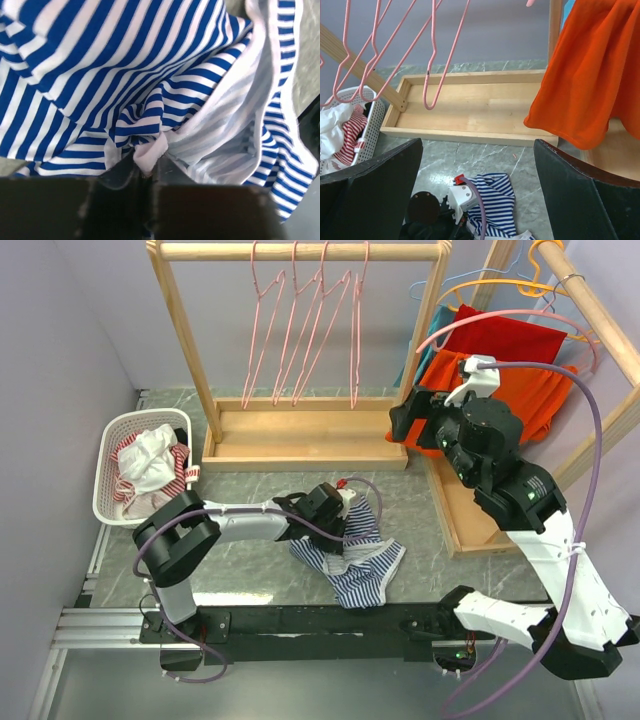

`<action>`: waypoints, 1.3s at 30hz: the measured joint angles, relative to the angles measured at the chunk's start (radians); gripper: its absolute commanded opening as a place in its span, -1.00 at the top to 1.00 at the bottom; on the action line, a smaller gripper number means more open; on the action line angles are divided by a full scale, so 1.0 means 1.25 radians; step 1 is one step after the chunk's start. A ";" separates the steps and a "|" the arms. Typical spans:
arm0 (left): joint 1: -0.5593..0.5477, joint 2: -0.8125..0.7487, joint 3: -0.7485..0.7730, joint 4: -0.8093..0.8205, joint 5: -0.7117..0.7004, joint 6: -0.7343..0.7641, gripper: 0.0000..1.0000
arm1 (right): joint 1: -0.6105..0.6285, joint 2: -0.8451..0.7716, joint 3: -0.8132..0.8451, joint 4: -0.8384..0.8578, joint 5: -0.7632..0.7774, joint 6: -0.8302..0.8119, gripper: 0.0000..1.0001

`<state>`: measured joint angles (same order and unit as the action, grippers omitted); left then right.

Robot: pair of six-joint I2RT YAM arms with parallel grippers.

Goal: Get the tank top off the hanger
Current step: Pick up the tank top from the center of the board, then place the tank top in the bin.

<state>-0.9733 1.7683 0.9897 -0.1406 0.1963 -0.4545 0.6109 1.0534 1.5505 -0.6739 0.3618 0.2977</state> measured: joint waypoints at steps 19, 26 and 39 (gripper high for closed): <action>0.216 -0.658 0.061 -0.360 -0.466 -0.085 0.98 | 0.000 -0.056 -0.086 0.007 -0.020 0.028 -1.00; 0.324 -0.680 0.186 -0.502 -0.637 -0.080 0.98 | 0.000 -0.059 -0.095 0.026 -0.037 0.030 -1.00; 0.793 -0.576 0.364 -0.406 -0.567 0.125 0.98 | 0.000 -0.059 -0.114 0.033 -0.067 0.029 -1.00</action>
<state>0.0177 1.0485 1.4452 -0.6479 -0.5125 -0.2977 0.6109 0.9798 1.4082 -0.6331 0.2779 0.3340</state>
